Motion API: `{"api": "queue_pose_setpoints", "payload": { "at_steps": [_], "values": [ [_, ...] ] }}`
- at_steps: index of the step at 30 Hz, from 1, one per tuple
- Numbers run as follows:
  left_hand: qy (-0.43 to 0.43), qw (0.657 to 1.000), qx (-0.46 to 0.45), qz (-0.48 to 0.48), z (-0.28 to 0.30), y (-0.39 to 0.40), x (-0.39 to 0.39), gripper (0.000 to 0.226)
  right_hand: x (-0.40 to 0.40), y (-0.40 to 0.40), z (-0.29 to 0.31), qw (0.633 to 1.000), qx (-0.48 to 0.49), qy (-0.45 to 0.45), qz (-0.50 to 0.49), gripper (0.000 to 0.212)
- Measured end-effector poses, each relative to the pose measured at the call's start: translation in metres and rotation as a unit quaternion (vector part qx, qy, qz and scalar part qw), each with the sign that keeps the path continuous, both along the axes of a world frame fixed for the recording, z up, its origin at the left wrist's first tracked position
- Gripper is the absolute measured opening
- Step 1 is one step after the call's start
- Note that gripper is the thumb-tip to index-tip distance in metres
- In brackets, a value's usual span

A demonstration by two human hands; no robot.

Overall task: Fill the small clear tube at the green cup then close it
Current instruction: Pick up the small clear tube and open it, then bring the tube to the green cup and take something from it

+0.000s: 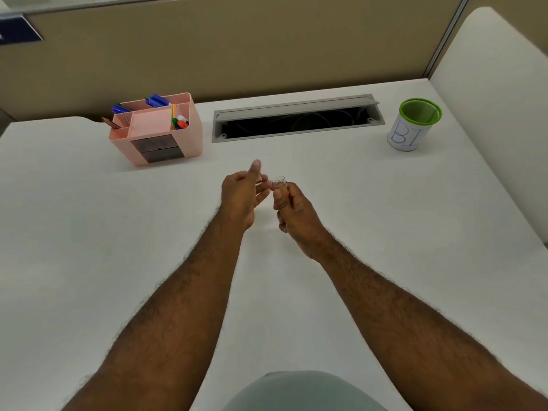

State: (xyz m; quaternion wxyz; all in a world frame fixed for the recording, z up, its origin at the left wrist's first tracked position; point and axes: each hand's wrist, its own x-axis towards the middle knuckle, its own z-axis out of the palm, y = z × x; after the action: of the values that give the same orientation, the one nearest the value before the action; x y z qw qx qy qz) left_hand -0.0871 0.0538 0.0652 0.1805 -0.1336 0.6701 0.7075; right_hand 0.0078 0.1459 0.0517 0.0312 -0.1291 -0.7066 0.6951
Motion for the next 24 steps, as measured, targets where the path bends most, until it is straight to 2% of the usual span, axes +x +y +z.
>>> {"api": "queue_pose_setpoints", "payload": {
  "at_steps": [3,6,10,12,15,17,19,24],
  "values": [
    [0.099,0.969,-0.225,-0.018,-0.018,-0.008,0.001,0.041,-0.006,0.012,-0.003,1.0,0.014,-0.006,-0.026,0.037],
    [0.158,0.924,-0.339,-0.076,-0.037,-0.016,0.004,0.039,-0.013,0.025,-0.006,0.998,0.007,-0.022,-0.057,0.037],
    [0.202,0.886,-0.399,-0.124,-0.056,-0.021,0.004,0.024,-0.024,0.046,-0.007,0.996,0.004,-0.012,-0.083,0.033],
    [0.208,0.867,-0.427,-0.148,-0.06,-0.021,0.005,0.023,-0.03,0.058,-0.006,0.995,0.01,-0.008,-0.098,0.034],
    [0.193,0.883,-0.404,-0.137,-0.058,-0.019,0.005,0.026,-0.039,0.077,-0.004,0.992,0.015,0.001,-0.127,0.034],
    [0.192,0.887,-0.396,-0.138,-0.056,-0.016,0.003,0.015,-0.046,0.09,0.0,0.988,0.014,0.011,-0.154,0.031],
    [0.195,0.876,-0.413,-0.154,-0.055,-0.015,-0.001,0.008,-0.053,0.105,0.003,0.984,0.018,0.021,-0.178,0.029],
    [0.225,0.844,-0.447,-0.19,-0.059,-0.012,-0.009,0.01,-0.066,0.15,0.016,0.958,0.04,0.065,-0.276,0.023]
  ]
}}
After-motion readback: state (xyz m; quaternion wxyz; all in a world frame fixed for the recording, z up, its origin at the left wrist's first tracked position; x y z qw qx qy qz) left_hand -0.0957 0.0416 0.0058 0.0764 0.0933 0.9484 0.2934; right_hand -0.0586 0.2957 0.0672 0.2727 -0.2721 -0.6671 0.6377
